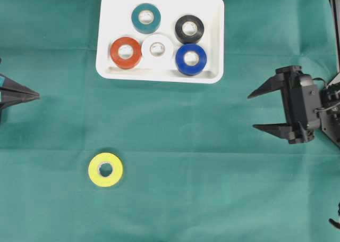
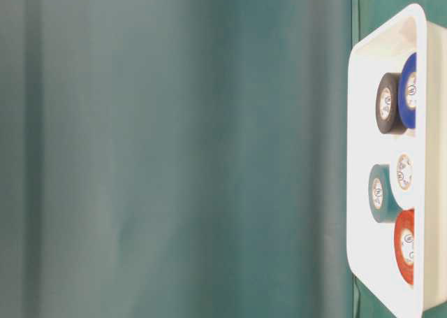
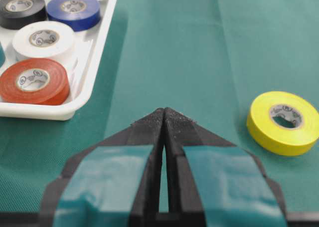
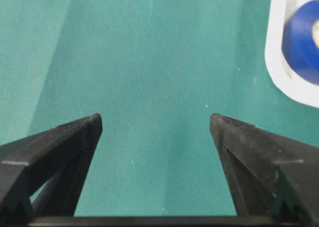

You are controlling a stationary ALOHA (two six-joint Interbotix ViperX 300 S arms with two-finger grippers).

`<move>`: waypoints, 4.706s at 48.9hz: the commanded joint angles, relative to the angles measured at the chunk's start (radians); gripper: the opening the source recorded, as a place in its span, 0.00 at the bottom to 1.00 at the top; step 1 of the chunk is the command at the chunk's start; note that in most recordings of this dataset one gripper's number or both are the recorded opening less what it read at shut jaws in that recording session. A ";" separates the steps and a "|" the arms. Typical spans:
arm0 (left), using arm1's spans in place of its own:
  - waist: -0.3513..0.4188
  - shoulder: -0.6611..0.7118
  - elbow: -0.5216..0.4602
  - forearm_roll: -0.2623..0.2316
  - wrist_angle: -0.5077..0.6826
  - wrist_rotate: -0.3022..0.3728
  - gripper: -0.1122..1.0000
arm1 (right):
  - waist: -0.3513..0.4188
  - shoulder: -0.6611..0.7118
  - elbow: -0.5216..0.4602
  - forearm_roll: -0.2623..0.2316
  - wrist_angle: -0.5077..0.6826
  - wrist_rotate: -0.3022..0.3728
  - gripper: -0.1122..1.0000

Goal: Put the tape into the white case with the right arm.
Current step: 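Move the right gripper over the yellow tape roll and lower, then close the right gripper on the yellow roll's core and lift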

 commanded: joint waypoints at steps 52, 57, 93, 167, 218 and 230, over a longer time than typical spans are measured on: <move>0.002 0.008 -0.012 -0.002 -0.009 0.002 0.11 | 0.192 0.830 -0.881 -0.017 -0.002 -0.011 0.70; 0.002 0.008 -0.012 -0.002 -0.009 0.002 0.11 | 0.196 0.873 -0.939 -0.017 0.000 -0.009 0.70; 0.002 0.008 -0.012 -0.002 -0.011 0.000 0.11 | 0.236 1.069 -1.207 -0.014 0.094 -0.002 0.70; 0.002 0.008 -0.012 -0.002 -0.009 0.000 0.11 | 0.249 1.132 -1.301 0.031 0.316 0.225 0.23; 0.002 0.008 -0.012 0.000 -0.011 0.000 0.11 | 0.229 0.951 -1.307 0.014 0.459 0.224 0.12; 0.002 0.008 -0.011 -0.002 -0.011 0.000 0.11 | 0.189 0.911 -1.301 -0.035 0.565 0.221 0.12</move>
